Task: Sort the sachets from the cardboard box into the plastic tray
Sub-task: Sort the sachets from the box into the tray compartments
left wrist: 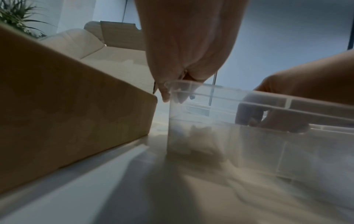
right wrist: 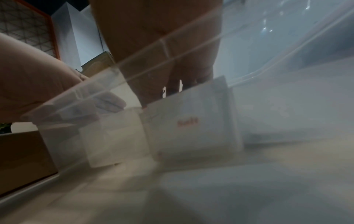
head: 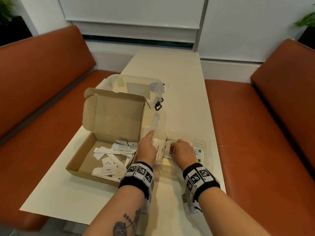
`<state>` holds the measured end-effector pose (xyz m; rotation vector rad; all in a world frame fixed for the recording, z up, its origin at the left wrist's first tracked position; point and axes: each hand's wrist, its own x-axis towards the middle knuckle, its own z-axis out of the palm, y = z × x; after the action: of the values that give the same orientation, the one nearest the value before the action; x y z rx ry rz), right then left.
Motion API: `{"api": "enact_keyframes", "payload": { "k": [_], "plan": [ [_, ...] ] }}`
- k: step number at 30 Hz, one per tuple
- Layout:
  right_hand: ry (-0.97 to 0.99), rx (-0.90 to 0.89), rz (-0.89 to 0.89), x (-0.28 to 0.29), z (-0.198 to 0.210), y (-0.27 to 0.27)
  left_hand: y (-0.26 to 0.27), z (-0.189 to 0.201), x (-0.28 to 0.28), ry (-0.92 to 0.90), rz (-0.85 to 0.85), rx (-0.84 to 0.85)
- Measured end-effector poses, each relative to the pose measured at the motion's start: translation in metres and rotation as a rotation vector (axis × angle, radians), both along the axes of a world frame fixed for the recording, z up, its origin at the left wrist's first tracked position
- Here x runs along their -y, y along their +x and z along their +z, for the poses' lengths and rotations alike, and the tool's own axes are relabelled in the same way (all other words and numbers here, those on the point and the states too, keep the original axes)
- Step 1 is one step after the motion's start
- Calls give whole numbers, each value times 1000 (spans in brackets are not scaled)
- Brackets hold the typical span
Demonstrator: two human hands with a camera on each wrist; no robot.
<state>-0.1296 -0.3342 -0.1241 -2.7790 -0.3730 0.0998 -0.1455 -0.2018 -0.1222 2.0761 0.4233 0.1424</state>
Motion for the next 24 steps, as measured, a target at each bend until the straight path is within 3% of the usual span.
{"api": "enact_keyframes", "payload": {
  "k": [4, 8, 13, 16, 20, 24],
  "plan": [
    [27, -21, -23, 0, 1, -1, -4, 8, -2, -23, -23, -8],
    [211, 8, -92, -5, 9, -7, -12, 25, -7, -32, -56, 83],
    [418, 74, -55, -28, 30, -22, -25, 62, -30, -240, 38, 184],
    [511, 36, 4, -46, 46, -31, -30, 78, -69, -64, 24, -8],
    [562, -32, 33, -72, 57, -40, -36, 74, -118, 360, -118, -342],
    [533, -103, 38, -100, 55, -46, -41, 56, -135, 484, -343, -504]
  ]
}}
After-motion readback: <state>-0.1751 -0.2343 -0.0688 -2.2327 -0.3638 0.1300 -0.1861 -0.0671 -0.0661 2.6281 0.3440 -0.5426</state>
